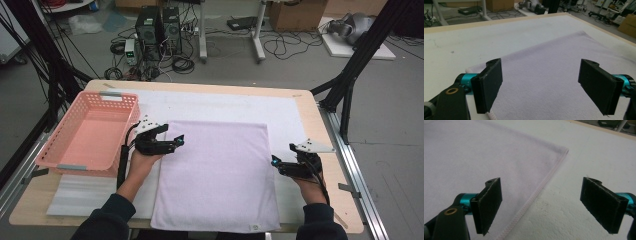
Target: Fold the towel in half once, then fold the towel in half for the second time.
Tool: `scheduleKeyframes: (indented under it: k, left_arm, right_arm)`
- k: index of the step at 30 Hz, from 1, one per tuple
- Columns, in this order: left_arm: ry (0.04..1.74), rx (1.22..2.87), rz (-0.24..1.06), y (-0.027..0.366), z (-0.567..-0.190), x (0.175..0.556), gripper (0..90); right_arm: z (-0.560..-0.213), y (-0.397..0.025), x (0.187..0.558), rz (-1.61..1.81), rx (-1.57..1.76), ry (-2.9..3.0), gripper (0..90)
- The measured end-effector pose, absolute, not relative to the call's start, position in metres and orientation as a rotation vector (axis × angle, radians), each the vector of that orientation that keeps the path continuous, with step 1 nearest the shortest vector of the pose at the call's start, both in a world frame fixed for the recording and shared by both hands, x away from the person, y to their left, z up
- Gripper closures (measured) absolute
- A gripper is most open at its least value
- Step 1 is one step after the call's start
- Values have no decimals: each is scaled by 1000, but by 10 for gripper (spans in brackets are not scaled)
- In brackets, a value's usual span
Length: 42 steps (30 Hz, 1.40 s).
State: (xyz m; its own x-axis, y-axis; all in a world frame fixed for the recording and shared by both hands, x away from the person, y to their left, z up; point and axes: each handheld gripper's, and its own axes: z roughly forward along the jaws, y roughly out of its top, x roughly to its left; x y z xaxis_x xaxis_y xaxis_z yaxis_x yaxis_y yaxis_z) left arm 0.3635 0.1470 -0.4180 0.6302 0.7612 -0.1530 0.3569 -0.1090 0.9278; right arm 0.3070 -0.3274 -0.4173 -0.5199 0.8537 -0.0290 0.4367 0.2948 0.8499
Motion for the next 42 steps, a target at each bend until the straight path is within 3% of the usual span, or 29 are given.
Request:
scheduleKeyframes:
  k: [14,28,37,42]
  left_arm:
    - [1011,1698,439,161,-422,381,200]
    - [1171,1772,439,158,-436,435,261]
    - [1190,1883,506,149,-446,456,382]
    - [1183,1940,498,147,-451,457,497]
  right_arm:
    - [-422,-324,321,1136,1168,2120,166]
    - [-417,-312,382,1134,1215,2131,166]
    - [-427,-295,409,1086,1256,2190,201]
    - [-435,-295,418,1075,1308,2176,210]
